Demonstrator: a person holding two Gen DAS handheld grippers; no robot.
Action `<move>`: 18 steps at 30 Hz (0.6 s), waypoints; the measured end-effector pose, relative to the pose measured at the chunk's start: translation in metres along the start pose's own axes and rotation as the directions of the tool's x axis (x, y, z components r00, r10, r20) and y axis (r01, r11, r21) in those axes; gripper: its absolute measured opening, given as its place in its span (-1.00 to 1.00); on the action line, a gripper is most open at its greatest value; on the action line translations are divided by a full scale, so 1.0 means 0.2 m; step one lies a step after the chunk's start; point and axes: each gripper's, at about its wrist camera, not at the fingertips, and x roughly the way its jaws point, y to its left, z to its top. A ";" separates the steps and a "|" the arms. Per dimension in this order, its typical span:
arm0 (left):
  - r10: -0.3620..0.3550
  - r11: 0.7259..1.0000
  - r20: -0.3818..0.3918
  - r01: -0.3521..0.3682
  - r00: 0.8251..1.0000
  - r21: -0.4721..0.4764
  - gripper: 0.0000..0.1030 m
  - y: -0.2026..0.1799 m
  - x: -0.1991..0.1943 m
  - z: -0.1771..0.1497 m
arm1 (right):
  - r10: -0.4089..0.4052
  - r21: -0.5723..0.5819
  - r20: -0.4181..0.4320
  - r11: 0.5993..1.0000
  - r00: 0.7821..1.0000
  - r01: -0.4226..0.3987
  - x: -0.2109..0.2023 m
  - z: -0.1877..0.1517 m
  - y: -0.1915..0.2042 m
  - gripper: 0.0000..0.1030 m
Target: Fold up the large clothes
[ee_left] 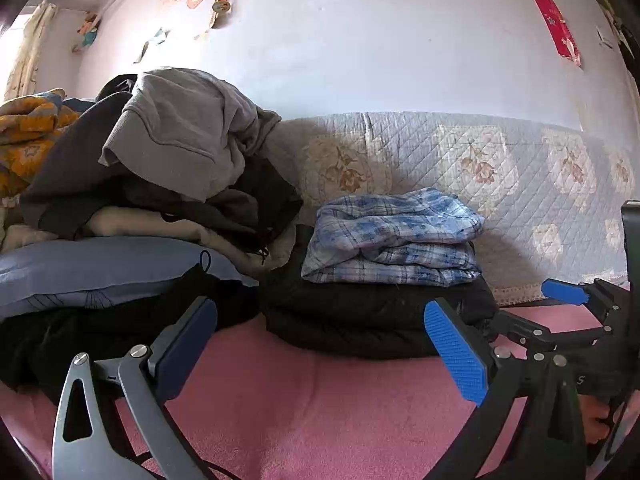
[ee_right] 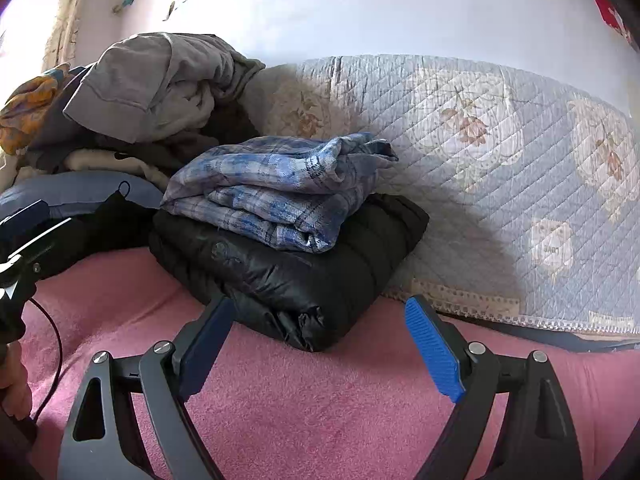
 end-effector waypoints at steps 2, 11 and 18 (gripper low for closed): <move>0.000 1.000 -0.005 0.000 1.000 -0.006 1.00 0.01 0.02 0.00 | 0.001 0.005 0.000 1.000 1.000 -0.001 0.00 0.00 0.00 0.73; -0.002 1.000 -0.011 0.002 1.000 0.001 1.00 0.00 0.03 0.00 | 0.003 -0.006 0.002 1.000 1.000 -0.003 0.00 0.00 0.00 0.73; 0.001 1.000 -0.015 0.000 1.000 0.013 1.00 -0.01 0.03 -0.01 | 0.004 -0.006 0.002 1.000 1.000 -0.004 -0.01 0.00 0.00 0.74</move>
